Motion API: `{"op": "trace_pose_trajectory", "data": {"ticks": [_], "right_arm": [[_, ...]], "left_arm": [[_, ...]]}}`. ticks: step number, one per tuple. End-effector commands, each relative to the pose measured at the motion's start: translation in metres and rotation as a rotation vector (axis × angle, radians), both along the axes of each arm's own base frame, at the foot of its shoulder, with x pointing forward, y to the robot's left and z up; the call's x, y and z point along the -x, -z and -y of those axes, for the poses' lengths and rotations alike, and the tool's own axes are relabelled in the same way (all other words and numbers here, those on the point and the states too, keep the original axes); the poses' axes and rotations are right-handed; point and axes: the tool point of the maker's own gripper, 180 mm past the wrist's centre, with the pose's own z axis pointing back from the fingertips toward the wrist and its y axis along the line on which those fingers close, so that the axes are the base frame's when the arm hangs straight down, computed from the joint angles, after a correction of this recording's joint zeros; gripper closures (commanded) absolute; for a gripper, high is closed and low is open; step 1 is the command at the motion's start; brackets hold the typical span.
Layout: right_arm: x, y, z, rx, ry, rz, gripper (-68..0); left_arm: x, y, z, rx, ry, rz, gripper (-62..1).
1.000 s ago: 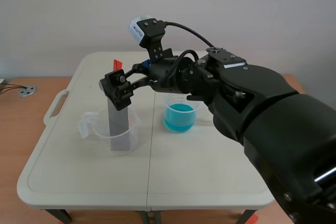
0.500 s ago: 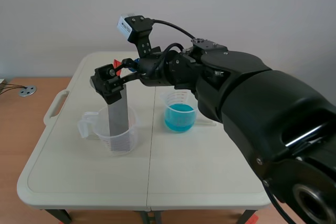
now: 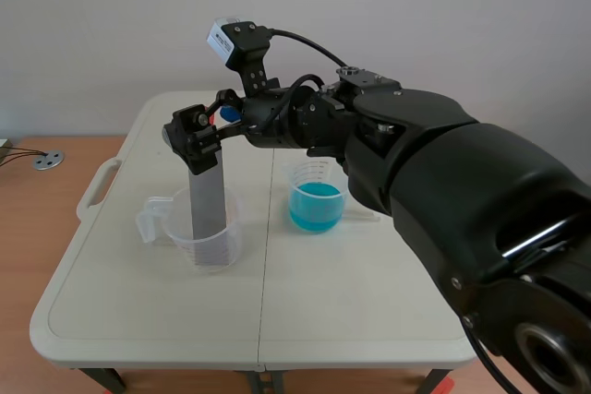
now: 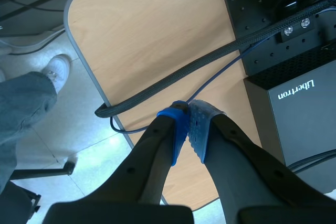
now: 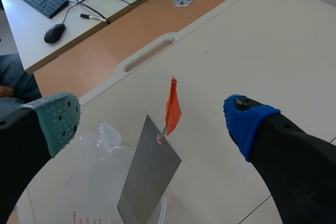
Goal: Hold the metal plate by the orange handle, dip it into the blue solution, take it out and point at it, then put the plate back in the beaker on the left.
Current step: 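Lift the metal plate out of the left beaker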
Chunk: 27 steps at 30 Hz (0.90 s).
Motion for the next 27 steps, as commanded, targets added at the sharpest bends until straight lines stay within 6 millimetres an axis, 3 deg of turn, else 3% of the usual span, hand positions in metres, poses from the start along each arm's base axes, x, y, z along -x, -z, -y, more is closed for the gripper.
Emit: {"op": "trace_pose_trajectory", "data": {"ticks": [1, 7, 27], "right_arm": [[-0.0069, -0.0255, -0.0089, -0.041, -0.011, 0.053, -48.0], [-0.007, -0.0257, -0.0089, -0.042, -0.01, 0.053, -33.8], [-0.0069, -0.0256, -0.0089, -0.042, -0.01, 0.053, -1.6]], "left_arm": [[-0.0003, -0.0024, 0.0053, 0.019, -0.002, 0.005, -1.2], [-0.0004, -0.0024, 0.0053, 0.019, -0.002, 0.005, -1.2], [-0.0021, 0.0001, 0.0055, 0.016, 0.0, -0.007, -1.2]]}}
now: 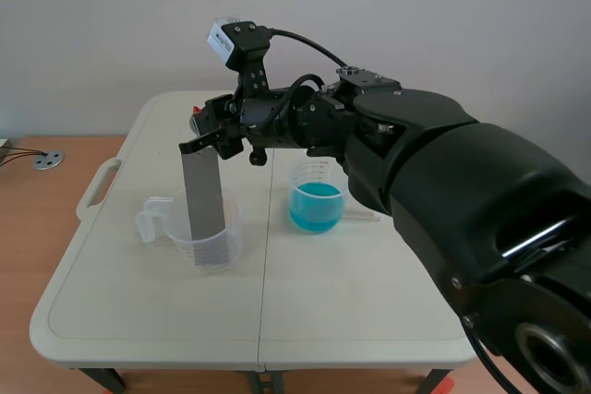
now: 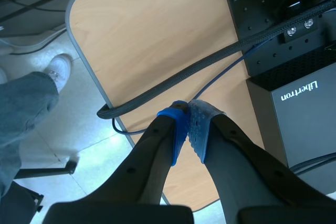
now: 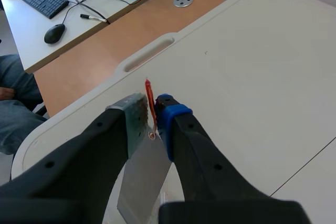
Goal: Hold the metal plate by the orange handle, dip it into the blue solution, take it out and point at it, then put the plate back in the beaker on the left.
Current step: 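Lift the metal plate out of the left beaker, then move the plate over the blue solution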
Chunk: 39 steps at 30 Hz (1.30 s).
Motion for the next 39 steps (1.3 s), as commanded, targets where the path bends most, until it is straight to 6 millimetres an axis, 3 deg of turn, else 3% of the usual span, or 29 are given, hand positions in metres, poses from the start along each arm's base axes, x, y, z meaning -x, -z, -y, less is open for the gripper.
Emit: {"op": "trace_pose_trajectory", "data": {"ticks": [1, 9, 17, 22, 39], "right_arm": [[-0.007, -0.025, -0.009, -0.041, -0.01, 0.053, -1.3], [-0.006, -0.025, -0.009, -0.046, -0.009, 0.053, -1.3], [0.009, -0.029, -0.015, -0.096, -0.04, 0.077, -1.3], [0.022, -0.037, -0.019, -0.089, -0.076, 0.134, -1.3], [0.054, -0.072, -0.003, -0.078, -0.096, 0.319, -1.3]], "left_arm": [[0.002, -0.002, 0.006, 0.023, -0.005, 0.0, -1.2], [0.002, -0.003, 0.006, 0.023, -0.005, 0.0, -1.2], [0.002, -0.003, 0.006, 0.023, -0.005, 0.0, -1.2], [0.002, -0.003, 0.006, 0.023, -0.005, 0.0, -1.2], [0.002, -0.003, 0.006, 0.023, -0.005, 0.001, -1.2]]}}
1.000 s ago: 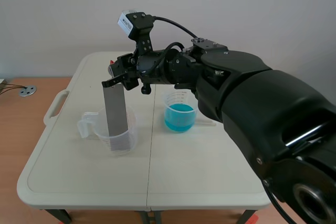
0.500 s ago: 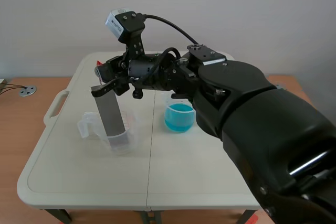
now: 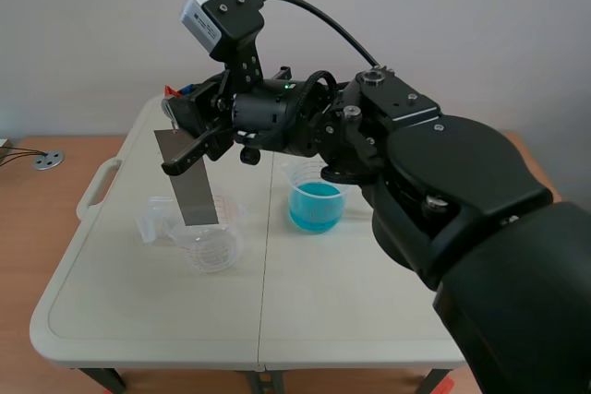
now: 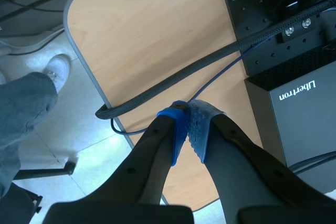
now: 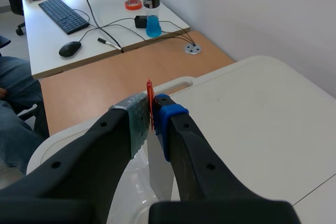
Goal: Hold the metal plate by the orange handle, dip it into the blue solution, take it out and point at it, then put the plate back in the beaker on the left.
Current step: 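Move the plate over the blue solution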
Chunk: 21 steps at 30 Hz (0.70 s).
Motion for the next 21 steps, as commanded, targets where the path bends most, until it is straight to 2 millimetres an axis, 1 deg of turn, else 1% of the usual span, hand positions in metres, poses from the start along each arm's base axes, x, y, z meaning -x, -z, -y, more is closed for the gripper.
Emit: {"op": "trace_pose_trajectory", "data": {"ticks": [1, 12, 21], "right_arm": [[0.0, -0.017, -0.001, -0.026, -0.004, 0.048, -1.3], [0.018, -0.038, 0.005, 0.0, -0.005, 0.15, -1.3], [0.015, -0.062, 0.021, -0.023, 0.04, 0.21, -1.3]], "left_arm": [[0.001, -0.002, 0.005, 0.016, -0.007, 0.003, -1.2], [0.001, -0.002, 0.005, 0.017, -0.007, 0.004, -1.2], [0.0, -0.002, 0.005, 0.016, -0.008, 0.004, -1.2]]}}
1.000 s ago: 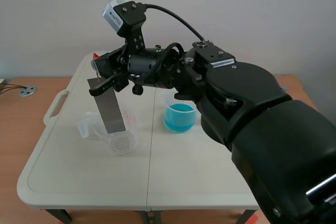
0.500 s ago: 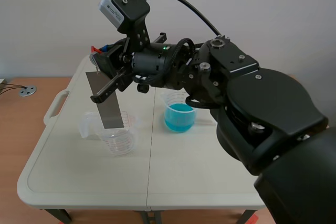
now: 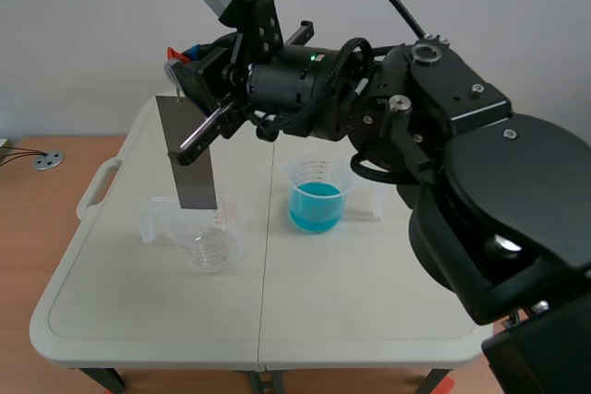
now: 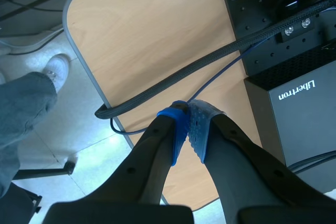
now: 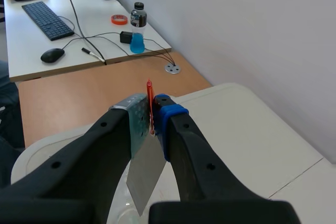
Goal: Hold the metal plate by the orange handle, dip it into the blue solution, take it out and point at it, then put the plate back in the beaker on the left.
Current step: 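Move the plate over the blue solution, then point at the plate with the left hand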
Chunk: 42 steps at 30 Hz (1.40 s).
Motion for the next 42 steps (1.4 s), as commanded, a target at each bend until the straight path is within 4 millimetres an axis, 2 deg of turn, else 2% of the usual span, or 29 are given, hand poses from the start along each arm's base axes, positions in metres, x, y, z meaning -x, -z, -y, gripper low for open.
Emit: {"op": "trace_pose_trajectory", "data": {"ticks": [1, 8, 11, 14, 18, 22, 27, 33, 38, 42], "right_arm": [[-0.003, -0.022, 0.003, -0.033, 0.002, 0.057, -1.3], [-0.005, -0.042, 0.017, -0.024, 0.032, 0.119, -1.3], [-0.007, -0.049, 0.025, -0.012, 0.053, 0.137, -1.3], [-0.008, -0.058, 0.032, -0.006, 0.068, 0.164, -1.3], [-0.008, -0.069, 0.043, -0.008, 0.084, 0.179, -1.3], [-0.01, -0.076, 0.057, -0.021, 0.103, 0.173, -1.3], [-0.016, -0.077, 0.078, -0.017, 0.13, 0.168, -1.3], [-0.021, -0.081, 0.103, -0.019, 0.155, 0.167, -1.3], [-0.023, -0.083, 0.12, -0.01, 0.165, 0.168, -1.3], [-0.024, -0.083, 0.129, 0.008, 0.171, 0.177, -1.3]], "left_arm": [[0.0, -0.002, 0.005, 0.016, -0.008, 0.004, -1.2], [-0.004, -0.004, 0.007, 0.026, -0.01, 0.027, -1.2], [-0.018, -0.01, 0.008, 0.037, -0.01, 0.084, -1.2], [-0.045, -0.02, 0.006, 0.028, -0.003, 0.161, -1.2], [-0.104, -0.043, 0.0, -0.003, 0.003, 0.329, -1.2], [-0.163, -0.075, -0.002, -0.018, 0.02, 0.51, -1.2], [-0.218, -0.111, 0.011, 0.004, 0.088, 0.682, -1.2], [-0.256, -0.136, 0.026, 0.053, 0.171, 0.784, -1.2], [-0.269, -0.141, 0.037, 0.078, 0.212, 0.798, -1.2], [-0.275, -0.145, 0.059, 0.141, 0.266, 0.806, -1.2]]}}
